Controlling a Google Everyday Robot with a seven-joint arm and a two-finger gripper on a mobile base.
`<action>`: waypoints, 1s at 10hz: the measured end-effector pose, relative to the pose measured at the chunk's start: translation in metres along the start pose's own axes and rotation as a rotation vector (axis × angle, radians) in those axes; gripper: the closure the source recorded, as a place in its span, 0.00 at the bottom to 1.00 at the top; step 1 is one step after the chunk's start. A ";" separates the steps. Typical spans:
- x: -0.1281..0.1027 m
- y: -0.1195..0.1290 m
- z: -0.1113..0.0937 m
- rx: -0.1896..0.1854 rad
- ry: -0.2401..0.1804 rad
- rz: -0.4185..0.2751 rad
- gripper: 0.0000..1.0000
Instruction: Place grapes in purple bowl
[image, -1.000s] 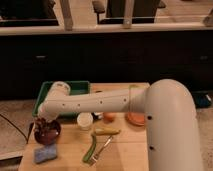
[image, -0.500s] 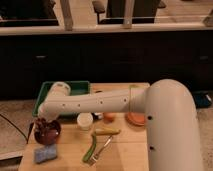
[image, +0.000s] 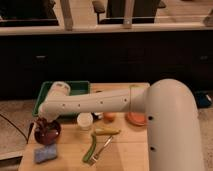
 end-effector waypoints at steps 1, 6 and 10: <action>0.000 0.000 0.000 0.000 -0.001 0.000 0.21; -0.001 0.001 0.002 -0.001 -0.007 0.002 0.20; -0.002 0.002 0.002 0.009 -0.008 -0.001 0.20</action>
